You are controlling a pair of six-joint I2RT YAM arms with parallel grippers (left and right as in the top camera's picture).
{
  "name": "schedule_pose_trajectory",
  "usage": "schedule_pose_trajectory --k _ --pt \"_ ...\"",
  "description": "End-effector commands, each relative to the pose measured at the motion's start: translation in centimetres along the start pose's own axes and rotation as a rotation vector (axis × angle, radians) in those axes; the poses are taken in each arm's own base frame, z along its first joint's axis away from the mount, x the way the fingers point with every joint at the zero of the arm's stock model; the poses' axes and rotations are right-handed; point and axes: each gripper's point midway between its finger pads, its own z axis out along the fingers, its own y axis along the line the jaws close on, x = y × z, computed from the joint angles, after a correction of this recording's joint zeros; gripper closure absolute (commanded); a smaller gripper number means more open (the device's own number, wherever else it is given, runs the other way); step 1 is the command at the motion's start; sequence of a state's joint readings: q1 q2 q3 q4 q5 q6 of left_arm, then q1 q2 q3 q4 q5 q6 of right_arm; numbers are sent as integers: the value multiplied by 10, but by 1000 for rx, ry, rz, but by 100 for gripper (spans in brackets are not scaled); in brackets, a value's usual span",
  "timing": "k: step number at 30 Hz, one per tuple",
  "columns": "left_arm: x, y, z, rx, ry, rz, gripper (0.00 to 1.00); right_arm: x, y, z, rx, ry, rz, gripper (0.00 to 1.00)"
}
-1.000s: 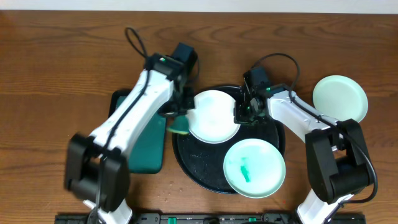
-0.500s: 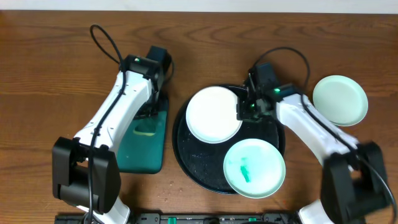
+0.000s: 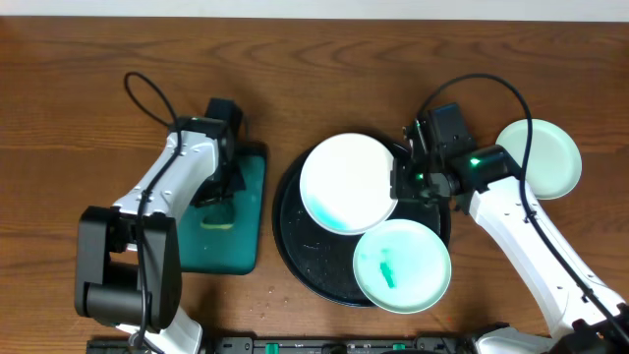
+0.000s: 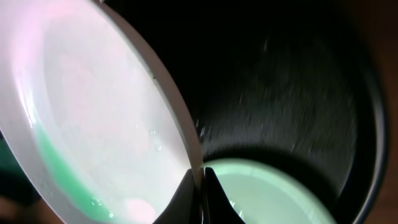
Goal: Clean dirty plates on tray and stack at the side
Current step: 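Lift the scrubbed plate with the right gripper and carry it over the water tray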
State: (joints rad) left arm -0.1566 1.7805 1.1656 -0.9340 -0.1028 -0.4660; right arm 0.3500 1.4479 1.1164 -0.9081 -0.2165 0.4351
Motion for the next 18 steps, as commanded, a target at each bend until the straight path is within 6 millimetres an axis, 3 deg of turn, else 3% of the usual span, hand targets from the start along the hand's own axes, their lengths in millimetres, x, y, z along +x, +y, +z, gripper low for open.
schedule_pose_trajectory --k 1,5,9,14,18 --pt "0 4 5 -1 18 2 93 21 29 -8 -158 108 92 99" --pt "-1 1 5 12 17 0 93 39 56 -17 -323 215 87 99" --pt "0 0 5 18 21 0 93 35 77 -25 -444 212 48 99" --pt "0 -3 5 36 27 2 92 -2 89 -26 -486 40 -47 99" --pt "0 -3 5 38 24 2 93 -40 77 -22 -381 -143 -72 99"
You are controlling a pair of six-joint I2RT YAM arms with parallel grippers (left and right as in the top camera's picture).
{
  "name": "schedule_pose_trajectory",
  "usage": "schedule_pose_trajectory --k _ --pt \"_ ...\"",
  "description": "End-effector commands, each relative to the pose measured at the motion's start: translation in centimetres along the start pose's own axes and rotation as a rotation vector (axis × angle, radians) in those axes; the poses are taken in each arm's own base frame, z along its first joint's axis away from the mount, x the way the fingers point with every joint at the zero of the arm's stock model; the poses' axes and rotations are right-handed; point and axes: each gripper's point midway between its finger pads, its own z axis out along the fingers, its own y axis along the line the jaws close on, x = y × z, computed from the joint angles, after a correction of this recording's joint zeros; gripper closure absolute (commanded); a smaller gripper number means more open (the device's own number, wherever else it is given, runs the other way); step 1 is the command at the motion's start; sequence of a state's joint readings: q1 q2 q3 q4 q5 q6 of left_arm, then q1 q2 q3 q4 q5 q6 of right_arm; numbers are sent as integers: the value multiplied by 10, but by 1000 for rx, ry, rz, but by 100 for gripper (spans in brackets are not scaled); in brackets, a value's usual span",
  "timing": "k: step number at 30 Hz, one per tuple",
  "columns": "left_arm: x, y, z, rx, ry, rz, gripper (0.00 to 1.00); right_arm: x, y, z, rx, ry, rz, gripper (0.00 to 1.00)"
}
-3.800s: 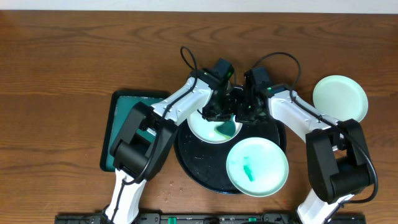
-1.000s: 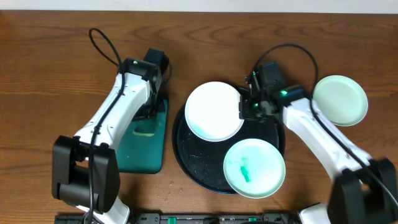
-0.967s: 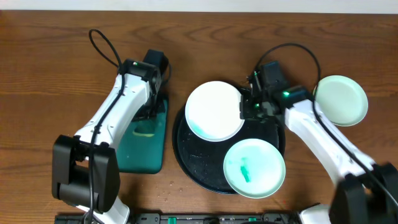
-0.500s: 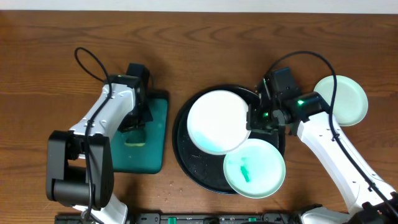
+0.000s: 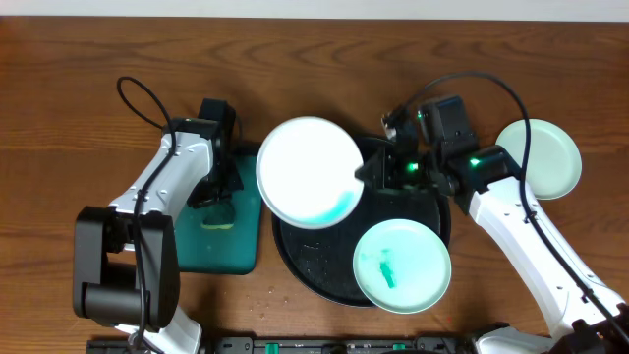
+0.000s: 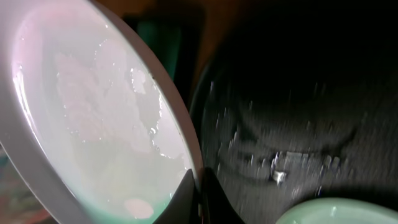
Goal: Clean dirty plates on tray and stack at the side
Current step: 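Lift the scrubbed plate with the right gripper and carry it over the water tray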
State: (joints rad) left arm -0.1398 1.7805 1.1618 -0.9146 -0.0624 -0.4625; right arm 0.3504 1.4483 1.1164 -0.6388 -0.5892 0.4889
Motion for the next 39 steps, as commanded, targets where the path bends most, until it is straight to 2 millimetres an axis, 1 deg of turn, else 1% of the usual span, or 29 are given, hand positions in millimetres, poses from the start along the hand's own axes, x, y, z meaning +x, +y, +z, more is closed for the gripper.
schedule_pose_trajectory --k 1,4,6,10,12,13,18,20,22,23,24,25,28,32,36,39 --pt "1 0 4 -4 14 17 93 -21 -8 -5 89 -108 -51 99" --pt "0 0 4 -2 10 16 93 -34 -16 -8 150 -166 -98 99" --pt "-1 -1 4 1 6 16 92 -36 -25 -10 199 -181 -96 99" --pt "-3 -2 4 5 -1 15 92 -29 -45 -14 304 -163 -76 99" --pt "-4 -3 4 8 -6 14 84 -24 -54 -16 348 -148 -85 99" --pt "-4 -3 4 9 -9 14 83 -23 -58 -17 370 -145 -81 99" --pt "-6 -4 3 12 -14 14 83 -17 -62 -18 394 -114 -114 99" --pt "-6 -4 3 12 -15 17 68 -15 -63 -18 397 -107 -117 99" --pt "-6 -4 3 12 -16 17 48 -14 -64 -18 399 -102 -115 99" --pt "-6 -4 3 12 -17 17 40 -14 -64 -18 400 -102 -114 99" --pt "-6 -4 2 14 -20 16 34 -14 -64 -18 403 -102 -114 99" --pt "-7 -4 -1 18 -27 15 32 -14 -65 -18 404 -101 -114 99" --pt "-14 -3 -15 34 -77 9 30 -14 -66 -18 421 -103 -128 99" --pt "-22 -3 -54 97 -189 -3 29 -13 -67 -15 463 -105 -154 99" --pt "-20 4 -95 158 -294 -18 27 -16 -72 -13 549 -130 -192 99" --pt "-12 12 -121 193 -355 -27 25 -18 -74 -11 602 -141 -242 99"
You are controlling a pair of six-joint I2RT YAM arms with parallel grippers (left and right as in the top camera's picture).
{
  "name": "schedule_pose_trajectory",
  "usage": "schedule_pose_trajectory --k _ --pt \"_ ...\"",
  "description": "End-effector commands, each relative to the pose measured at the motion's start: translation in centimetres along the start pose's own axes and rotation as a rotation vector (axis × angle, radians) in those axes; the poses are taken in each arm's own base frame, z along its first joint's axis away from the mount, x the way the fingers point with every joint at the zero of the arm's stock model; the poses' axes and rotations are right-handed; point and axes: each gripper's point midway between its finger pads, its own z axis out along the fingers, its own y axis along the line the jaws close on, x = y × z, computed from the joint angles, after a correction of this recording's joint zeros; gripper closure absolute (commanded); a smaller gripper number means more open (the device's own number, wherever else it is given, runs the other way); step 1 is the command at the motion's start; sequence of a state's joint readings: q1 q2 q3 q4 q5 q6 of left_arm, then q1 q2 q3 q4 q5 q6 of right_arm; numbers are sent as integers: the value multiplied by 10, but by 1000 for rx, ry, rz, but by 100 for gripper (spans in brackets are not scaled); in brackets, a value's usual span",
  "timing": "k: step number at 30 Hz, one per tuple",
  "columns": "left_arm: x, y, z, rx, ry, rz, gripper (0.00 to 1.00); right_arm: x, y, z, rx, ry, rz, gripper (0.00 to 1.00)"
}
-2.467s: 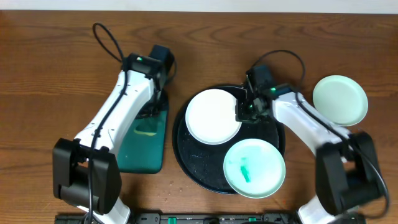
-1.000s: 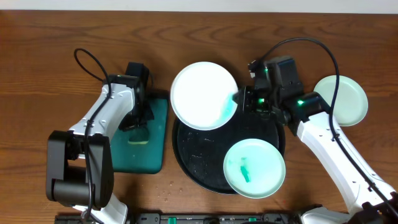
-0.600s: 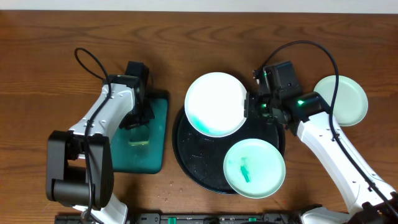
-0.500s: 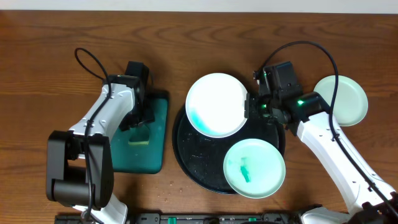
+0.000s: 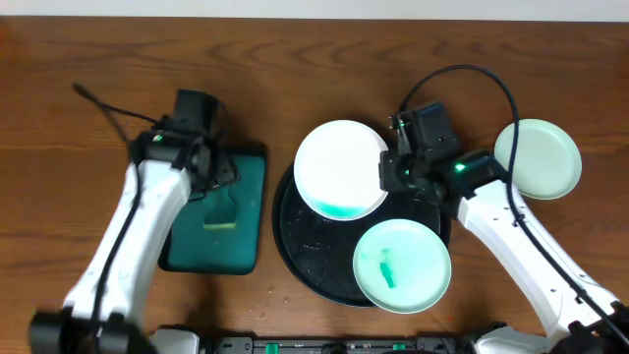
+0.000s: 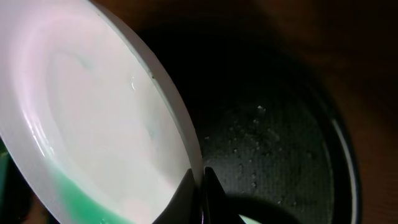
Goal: Clean dirty plates on tray and stack at the side
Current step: 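Lift the scrubbed plate with the right gripper and carry it over the water tray, then carry the plate right and lower it onto the first plate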
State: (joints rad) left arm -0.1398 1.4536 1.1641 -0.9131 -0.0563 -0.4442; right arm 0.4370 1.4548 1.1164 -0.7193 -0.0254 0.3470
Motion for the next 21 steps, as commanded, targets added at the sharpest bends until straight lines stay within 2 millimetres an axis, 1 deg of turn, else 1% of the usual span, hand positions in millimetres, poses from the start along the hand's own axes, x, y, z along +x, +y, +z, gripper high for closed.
schedule_pose_trajectory --k 1,4,8,13,17,21 --pt "-8 3 -34 33 -90 -7 25 -6 -6 2 98 -40 -70 99" --pt "-4 9 -55 54 -128 -12 19 -6 -3 2 135 -55 -100 99" --pt "1 13 -68 65 -148 -15 18 -7 4 0 185 -89 -165 99" --pt "8 16 -66 51 -121 -11 18 -9 11 -7 284 -143 -271 99" --pt "9 17 -64 43 -109 -10 18 -11 16 -14 359 -190 -322 99" --pt "9 17 -63 43 -107 -9 18 -17 14 -27 490 -258 -403 99"
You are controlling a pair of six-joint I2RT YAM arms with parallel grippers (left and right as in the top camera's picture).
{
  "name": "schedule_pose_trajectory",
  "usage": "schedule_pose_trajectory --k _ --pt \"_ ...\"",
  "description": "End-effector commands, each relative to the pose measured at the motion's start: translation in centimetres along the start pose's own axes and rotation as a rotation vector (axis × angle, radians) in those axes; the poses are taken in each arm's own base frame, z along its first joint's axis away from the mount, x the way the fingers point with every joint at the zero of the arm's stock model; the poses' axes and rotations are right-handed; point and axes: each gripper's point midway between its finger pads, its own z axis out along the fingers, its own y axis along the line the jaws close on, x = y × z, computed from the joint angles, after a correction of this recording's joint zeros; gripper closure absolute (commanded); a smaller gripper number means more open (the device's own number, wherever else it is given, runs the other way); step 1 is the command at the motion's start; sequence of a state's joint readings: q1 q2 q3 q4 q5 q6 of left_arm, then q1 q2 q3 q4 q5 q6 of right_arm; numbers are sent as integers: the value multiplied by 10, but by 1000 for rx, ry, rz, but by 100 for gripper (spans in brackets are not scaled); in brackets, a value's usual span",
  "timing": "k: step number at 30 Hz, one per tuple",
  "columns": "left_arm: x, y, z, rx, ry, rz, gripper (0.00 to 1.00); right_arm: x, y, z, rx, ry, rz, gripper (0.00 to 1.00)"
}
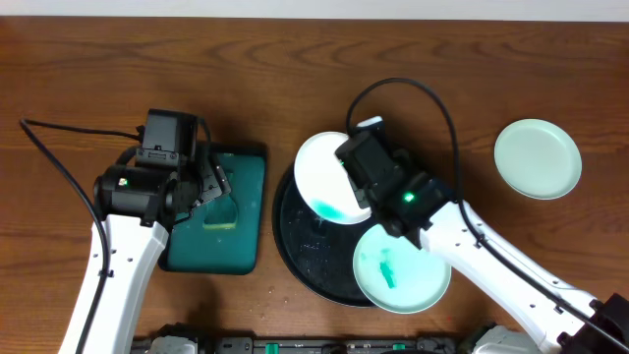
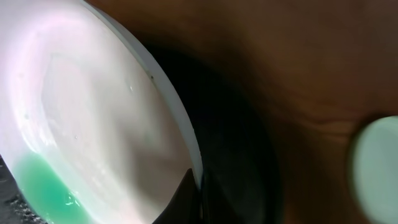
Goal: Clean dirty plates on tray and stack at the side
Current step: 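Carry the plate right and lower it onto the first plate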
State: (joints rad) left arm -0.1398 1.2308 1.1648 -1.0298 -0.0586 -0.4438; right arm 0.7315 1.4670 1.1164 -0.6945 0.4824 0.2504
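My right gripper (image 2: 198,186) is shut on the rim of a white plate (image 1: 322,175) and holds it tilted above the back of the round black tray (image 1: 307,264). Green liquid (image 2: 43,186) pools at the plate's low edge. A mint plate (image 1: 401,265) smeared with green lies on the front right of the tray. Another mint plate (image 1: 537,157), with no smear showing, lies on the table at far right. My left gripper (image 1: 211,185) hovers over the teal mat (image 1: 246,221), its fingers apart and empty, just behind a yellowish sponge (image 1: 218,221).
Small droplets speckle the tray floor and the wood in front of the mat. A black cable (image 1: 69,128) loops off the left arm across the back left of the table. The right arm's cable (image 1: 413,93) arcs behind the tray.
The right wrist has moved left over the held plate, which is now tilted more steeply and looks narrower from above. The left arm has shifted leftward; its gripper stays over the mat.
The right gripper held the white plate over the tray with green at its front edge. Then the plate was out to the left, over the tray's edge near the mat. Later it was back over the tray's rear, and now it is tilted there. The sponge stayed put.
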Motion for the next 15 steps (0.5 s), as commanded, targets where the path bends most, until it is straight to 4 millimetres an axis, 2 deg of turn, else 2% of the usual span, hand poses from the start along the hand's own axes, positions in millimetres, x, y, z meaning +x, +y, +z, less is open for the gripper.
schedule_pose_trajectory --k 1,6,15 --pt "-5 0 -3 -8 -12 3 18 -14 -22 -12 213 -83 -90 99" --pt "-4 1 4 -21 10 7 18 -28 -27 -40 414 -182 -224 99" --pt "-2 0 11 -34 35 9 18 -42 -16 -94 664 -319 -433 99"
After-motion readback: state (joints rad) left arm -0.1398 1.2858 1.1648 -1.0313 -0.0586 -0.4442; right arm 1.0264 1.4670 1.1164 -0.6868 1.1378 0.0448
